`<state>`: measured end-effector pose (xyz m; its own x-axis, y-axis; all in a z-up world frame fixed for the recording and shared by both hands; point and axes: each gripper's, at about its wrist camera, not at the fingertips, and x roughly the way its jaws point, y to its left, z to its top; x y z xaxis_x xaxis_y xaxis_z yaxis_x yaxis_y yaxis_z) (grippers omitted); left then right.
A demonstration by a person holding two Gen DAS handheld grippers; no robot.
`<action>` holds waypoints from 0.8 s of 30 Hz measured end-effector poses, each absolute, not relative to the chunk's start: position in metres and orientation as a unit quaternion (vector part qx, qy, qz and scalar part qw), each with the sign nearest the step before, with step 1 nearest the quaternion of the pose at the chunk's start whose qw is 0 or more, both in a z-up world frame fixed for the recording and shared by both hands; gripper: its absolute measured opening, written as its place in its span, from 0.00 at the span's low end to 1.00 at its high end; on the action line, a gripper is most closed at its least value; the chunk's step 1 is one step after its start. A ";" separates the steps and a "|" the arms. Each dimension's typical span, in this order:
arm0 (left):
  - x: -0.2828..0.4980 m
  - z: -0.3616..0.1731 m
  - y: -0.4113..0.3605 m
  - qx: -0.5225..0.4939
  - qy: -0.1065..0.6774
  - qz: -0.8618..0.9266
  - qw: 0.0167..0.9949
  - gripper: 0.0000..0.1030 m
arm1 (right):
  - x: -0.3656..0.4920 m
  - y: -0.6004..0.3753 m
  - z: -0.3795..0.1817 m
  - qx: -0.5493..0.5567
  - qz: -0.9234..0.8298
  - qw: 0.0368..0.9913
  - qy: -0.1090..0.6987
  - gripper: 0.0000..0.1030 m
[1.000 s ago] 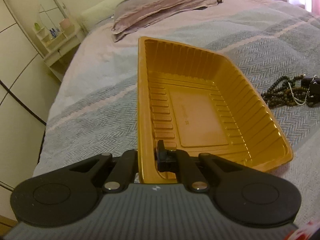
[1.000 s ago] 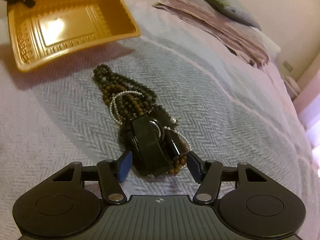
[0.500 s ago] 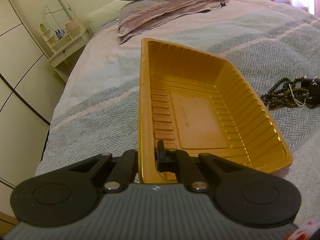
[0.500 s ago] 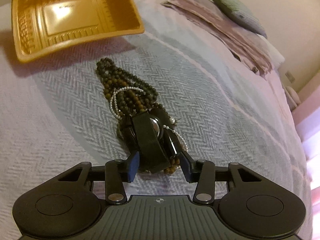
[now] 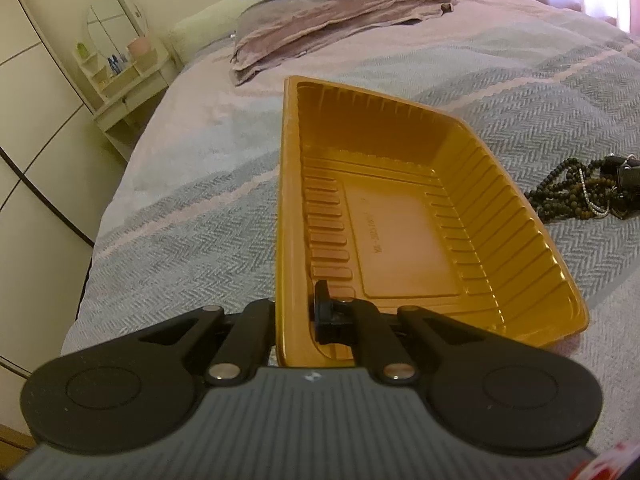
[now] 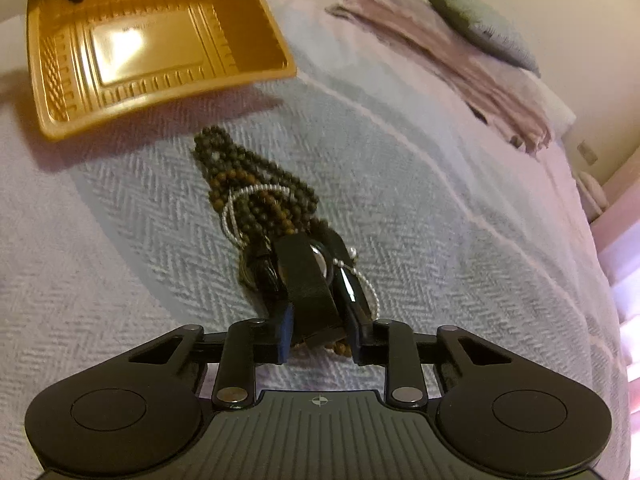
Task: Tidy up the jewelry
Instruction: 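Grasp a black watch from the jewelry pile with the right tool while left holds tray, then carry the black watch into the orange tray and open the right tool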
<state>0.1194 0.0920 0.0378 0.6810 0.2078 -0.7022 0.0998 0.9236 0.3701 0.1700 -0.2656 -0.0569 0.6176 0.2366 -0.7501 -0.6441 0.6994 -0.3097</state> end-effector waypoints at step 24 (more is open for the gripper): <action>0.115 0.038 0.082 0.210 0.389 0.039 0.896 0.03 | 0.169 -0.261 0.014 -0.204 0.244 0.893 0.319 0.21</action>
